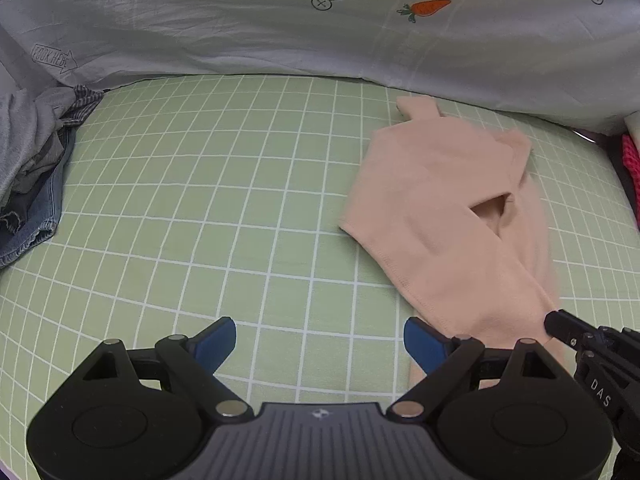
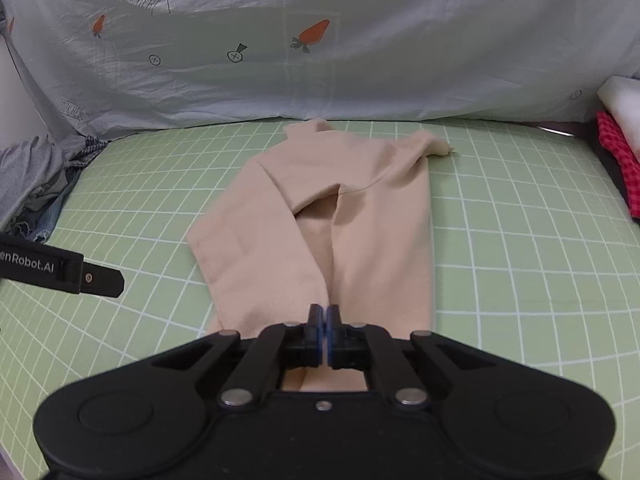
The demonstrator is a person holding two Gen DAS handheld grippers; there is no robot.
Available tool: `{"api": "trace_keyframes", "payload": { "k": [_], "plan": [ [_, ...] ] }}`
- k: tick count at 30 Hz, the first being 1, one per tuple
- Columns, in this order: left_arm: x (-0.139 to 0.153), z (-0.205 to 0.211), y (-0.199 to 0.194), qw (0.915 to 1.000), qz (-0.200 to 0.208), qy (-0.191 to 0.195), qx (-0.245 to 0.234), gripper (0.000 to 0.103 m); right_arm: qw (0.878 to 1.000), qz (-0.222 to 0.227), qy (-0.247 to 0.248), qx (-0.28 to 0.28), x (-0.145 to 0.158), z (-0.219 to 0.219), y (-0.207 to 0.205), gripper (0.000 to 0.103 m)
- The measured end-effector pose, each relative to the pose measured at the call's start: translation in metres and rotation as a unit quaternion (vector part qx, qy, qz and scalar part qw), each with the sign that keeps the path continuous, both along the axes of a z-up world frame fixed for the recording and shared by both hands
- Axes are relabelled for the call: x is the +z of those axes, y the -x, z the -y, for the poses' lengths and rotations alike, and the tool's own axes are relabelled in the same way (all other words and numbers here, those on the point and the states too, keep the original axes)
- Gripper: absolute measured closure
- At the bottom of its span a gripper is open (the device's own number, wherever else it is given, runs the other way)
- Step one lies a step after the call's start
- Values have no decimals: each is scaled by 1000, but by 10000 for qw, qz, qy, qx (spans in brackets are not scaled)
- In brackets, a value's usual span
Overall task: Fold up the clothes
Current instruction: 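Pinch the sweater hem with the right gripper and straighten the folded strip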
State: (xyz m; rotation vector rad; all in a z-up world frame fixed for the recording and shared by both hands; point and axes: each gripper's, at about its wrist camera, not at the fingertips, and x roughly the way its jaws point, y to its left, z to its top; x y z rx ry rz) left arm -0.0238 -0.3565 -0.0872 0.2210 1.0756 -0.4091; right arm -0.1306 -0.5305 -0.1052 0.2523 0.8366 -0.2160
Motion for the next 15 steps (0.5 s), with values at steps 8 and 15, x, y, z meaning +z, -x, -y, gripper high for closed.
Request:
{"api": "trace_keyframes", "payload": {
  "k": [8,15],
  "plan": [
    [6,1,51,9991,68,52,-420,12,9987,-30,-171,-469,2,-10,54,101],
    [2,-1,98,9978,-41,-19,-657,12,9955,-73,-546,-765,3,-9,105,101]
  ]
}}
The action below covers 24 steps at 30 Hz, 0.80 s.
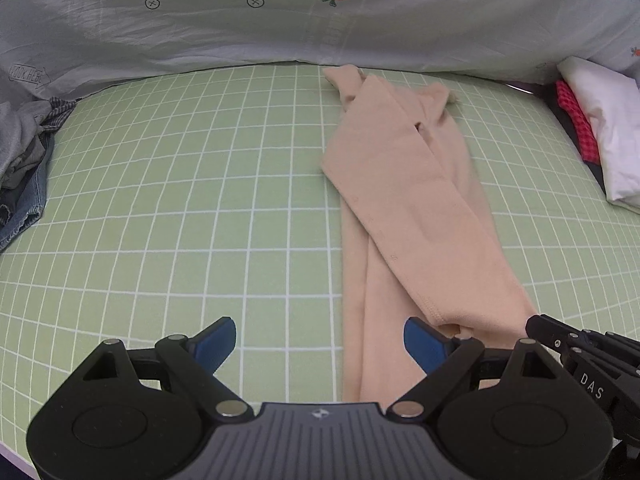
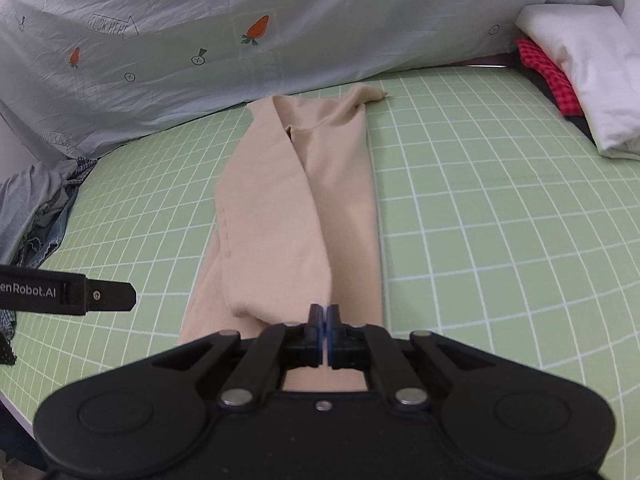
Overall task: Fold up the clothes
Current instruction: 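Pinch the sweater hem with the right gripper and straighten the folded strip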
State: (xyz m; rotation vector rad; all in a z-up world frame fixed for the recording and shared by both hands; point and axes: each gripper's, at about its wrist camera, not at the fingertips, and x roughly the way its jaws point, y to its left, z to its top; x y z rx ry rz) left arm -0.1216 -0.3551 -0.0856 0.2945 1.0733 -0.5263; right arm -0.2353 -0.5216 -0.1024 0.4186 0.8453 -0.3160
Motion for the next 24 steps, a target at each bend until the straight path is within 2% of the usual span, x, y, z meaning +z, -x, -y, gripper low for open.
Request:
{"api": "trace_keyframes", "payload": {
  "k": [7,9,11,12,14,17,20,24],
  "plan": [
    [0,-7,29,9999,-119,-56,68,12,9969,246,-719,-212,2,17,30,99],
    [1,-11,34,9998,-130,-84,105,12,9956,268,-873,-232,0,21,31,91],
    [0,-16,37,9997,-142,-114,163,12,9945,327,-967,-227,-5,23,29,57],
    [0,-18,39,9996,-148,-128,192,12,9944,282,-990,-235,-9,23,26,53],
    [-1,-23,39,9994,-157,-176,268,12,9941,188,-1034,-251,-17,24,20,51],
    [-3,-28,40,9990,-141,-228,351,12,9983,-28,-582,42,-25,13,10,46],
    [-3,-33,41,9986,-141,-274,426,12,9988,-151,-53,465,-29,-5,-1,46],
    [-5,-39,43,9983,-158,-324,449,12,9956,-282,329,836,-36,-20,-14,49]
  ]
}}
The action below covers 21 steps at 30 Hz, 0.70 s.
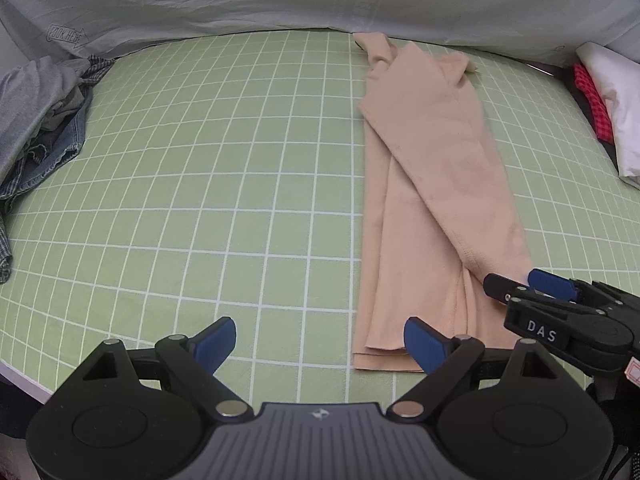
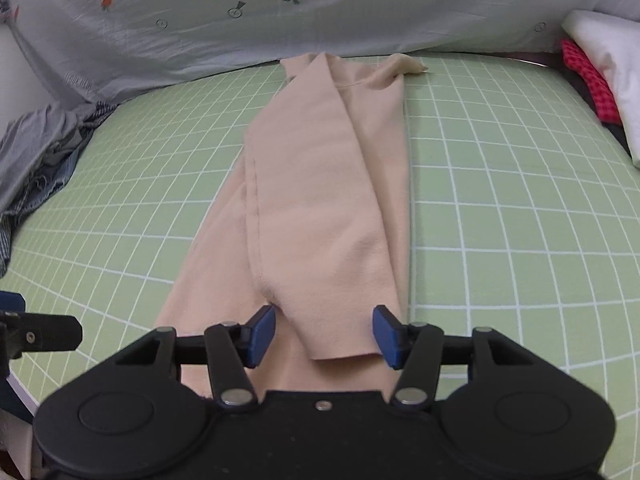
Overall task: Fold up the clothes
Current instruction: 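Pinch the sweater hem with the right gripper and straighten the folded strip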
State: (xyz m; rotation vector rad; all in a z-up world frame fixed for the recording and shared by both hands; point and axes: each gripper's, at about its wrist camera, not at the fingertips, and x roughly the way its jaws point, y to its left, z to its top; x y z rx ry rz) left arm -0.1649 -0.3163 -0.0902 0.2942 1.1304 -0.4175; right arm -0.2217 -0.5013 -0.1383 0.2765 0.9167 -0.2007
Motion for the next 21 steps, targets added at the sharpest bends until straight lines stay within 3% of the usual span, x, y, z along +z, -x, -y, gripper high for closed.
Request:
{"api": "trace_keyframes", "payload": {
  "k": [1,3,4,5,8,12,16,18,20,21],
  "plan": [
    [0,0,0,10000,-10,-3,1,12,9999,-35,65,130,-1,-2,-2,55],
    [-1,0,-1,10000,-35,3,9,12,9994,-91,86,327,-1,-2,-5,76],
    [-1,0,-1,10000,-40,12,7,12,9992,-112,40,392,-1,-1,-6,91],
    [-1,1,-3,10000,-34,25,-4,12,9989,-133,-6,456,-1,0,-7,97],
    [2,5,-5,10000,19,66,-67,12,9992,61,-66,389,13,2,0,98],
    [5,6,-5,9998,89,116,-126,12,9955,449,-831,-45,42,13,20,99],
    [-4,6,-6,9999,-63,32,-125,12,9928,423,-1119,-110,46,12,29,98],
    [-9,6,-5,9998,-153,-19,-152,12,9866,-71,-1608,-256,17,12,22,98],
    [-12,6,-4,9996,-198,-56,-197,12,9816,-304,-1850,-352,5,10,24,98],
    [-11,6,-3,9996,-179,-58,-224,12,9827,-196,-1805,-371,9,9,27,97]
  ]
}}
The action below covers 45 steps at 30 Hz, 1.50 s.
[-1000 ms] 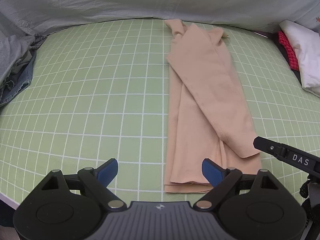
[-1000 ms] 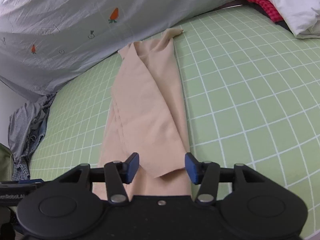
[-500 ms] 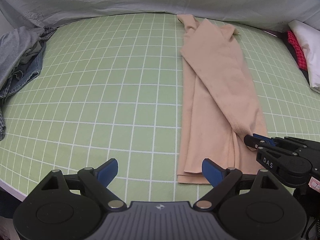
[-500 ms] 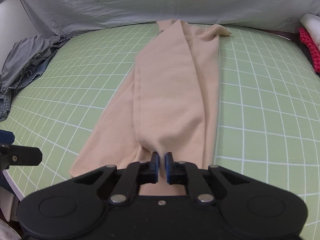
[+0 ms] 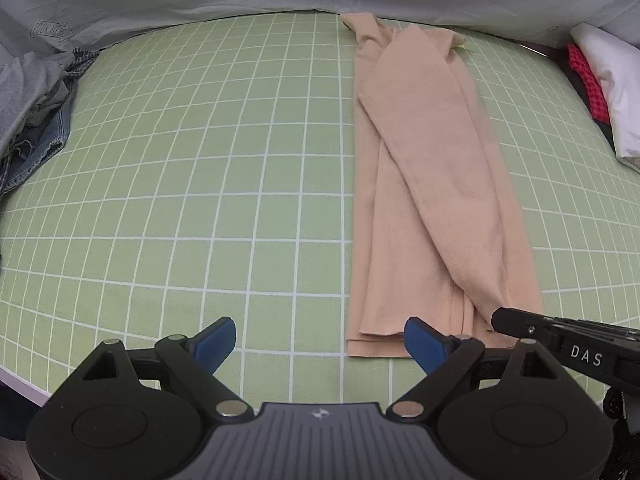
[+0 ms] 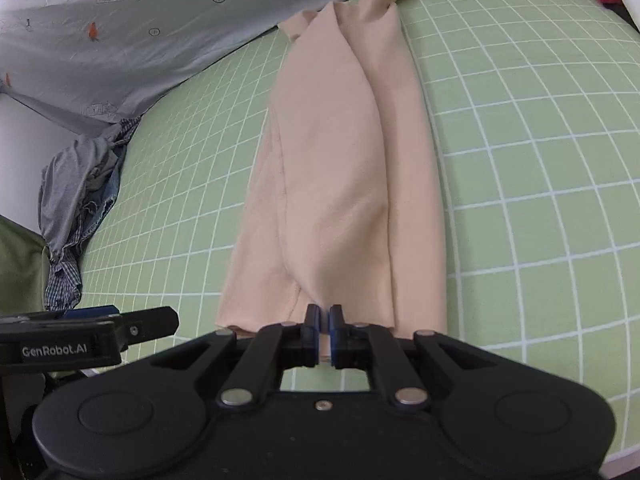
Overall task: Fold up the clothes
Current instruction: 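Pinch the sweater hem with the right gripper and straighten the folded strip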
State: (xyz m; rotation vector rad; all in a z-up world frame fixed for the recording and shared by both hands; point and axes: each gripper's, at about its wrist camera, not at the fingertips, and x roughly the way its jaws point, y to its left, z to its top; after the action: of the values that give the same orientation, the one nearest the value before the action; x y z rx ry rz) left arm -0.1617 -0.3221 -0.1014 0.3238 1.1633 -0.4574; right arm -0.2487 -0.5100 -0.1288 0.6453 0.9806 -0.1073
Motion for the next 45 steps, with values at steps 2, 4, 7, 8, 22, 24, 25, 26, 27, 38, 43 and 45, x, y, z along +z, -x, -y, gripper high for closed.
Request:
{"api": "trace_keyframes", "payload": {
  "k": [2,4,7,8,22,24,25,26,27,38,43,45],
  "plan": [
    [0,-1,0,10000,0,-9,-6,12,9997,215,110,-75,10,-2,6,96],
    [-3,-1,-2,10000,-47,-39,-2,12,9993,226,212,-228,11,1,5,92],
    [-7,-3,-5,9999,-120,-99,-8,12,9980,237,365,-460,12,6,4,79],
    [-7,-3,-5,9999,-128,-101,-12,12,9980,169,389,-475,8,6,3,79],
    [-12,-5,-19,9997,-187,-130,-30,12,9968,-53,765,218,2,-8,-10,101],
    [-10,-4,-20,9999,-138,-78,-30,12,9978,567,351,62,31,-4,0,101],
    [-8,-3,-21,9999,-117,-53,-25,12,9964,834,31,-135,41,3,7,101],
    [-8,-3,-22,9999,-115,-47,-19,12,9930,1095,-290,-335,50,11,15,101],
    [-9,-2,-22,9999,-119,-47,-11,12,9914,1096,-414,-583,51,18,17,101],
    [-17,-1,-16,9998,-168,-107,-34,12,9922,-375,917,-751,0,23,20,4],
    [-32,8,-18,9993,-207,-225,-219,12,9889,-426,1343,-464,-9,8,10,4],
    [-37,11,-19,9993,-195,-201,-261,12,9881,-406,1418,-430,-11,3,7,4]
  ]
}}
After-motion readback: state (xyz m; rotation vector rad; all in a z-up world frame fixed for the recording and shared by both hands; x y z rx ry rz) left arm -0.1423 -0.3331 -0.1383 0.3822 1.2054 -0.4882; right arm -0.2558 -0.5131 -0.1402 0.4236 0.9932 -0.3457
